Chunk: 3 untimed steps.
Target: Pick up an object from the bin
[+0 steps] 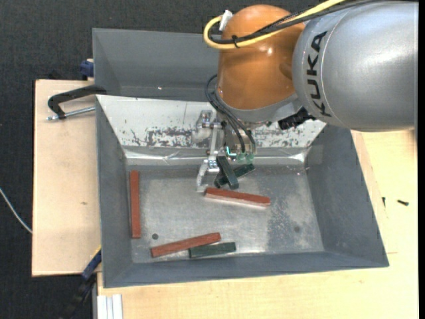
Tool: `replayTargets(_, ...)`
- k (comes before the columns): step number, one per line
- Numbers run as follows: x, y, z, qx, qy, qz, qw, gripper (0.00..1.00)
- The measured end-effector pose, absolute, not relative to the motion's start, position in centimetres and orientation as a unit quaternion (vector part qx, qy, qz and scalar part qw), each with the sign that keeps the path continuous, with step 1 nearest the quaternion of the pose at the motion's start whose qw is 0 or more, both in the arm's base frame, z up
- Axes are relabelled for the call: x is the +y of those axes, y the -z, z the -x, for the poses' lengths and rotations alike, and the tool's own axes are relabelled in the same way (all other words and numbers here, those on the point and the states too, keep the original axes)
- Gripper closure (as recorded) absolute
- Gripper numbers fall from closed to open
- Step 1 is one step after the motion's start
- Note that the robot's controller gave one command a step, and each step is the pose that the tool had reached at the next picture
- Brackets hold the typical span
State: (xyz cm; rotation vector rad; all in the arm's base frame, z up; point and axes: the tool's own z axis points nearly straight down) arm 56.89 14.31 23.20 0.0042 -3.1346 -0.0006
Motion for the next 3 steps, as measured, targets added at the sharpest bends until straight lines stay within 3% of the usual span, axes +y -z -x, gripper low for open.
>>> replayTargets(1,14.2,-23.7,-57.1,-1.000,0.001,0.000,-0.001,0.00)
replayTargets(2,11.3,-21.6,-55.9,-0.999,0.002,-0.032,-0.003,0.00)
replayTargets(3,8.4,-16.5,-57.3,-1.000,0.001,0.016,-0.001,0.00)
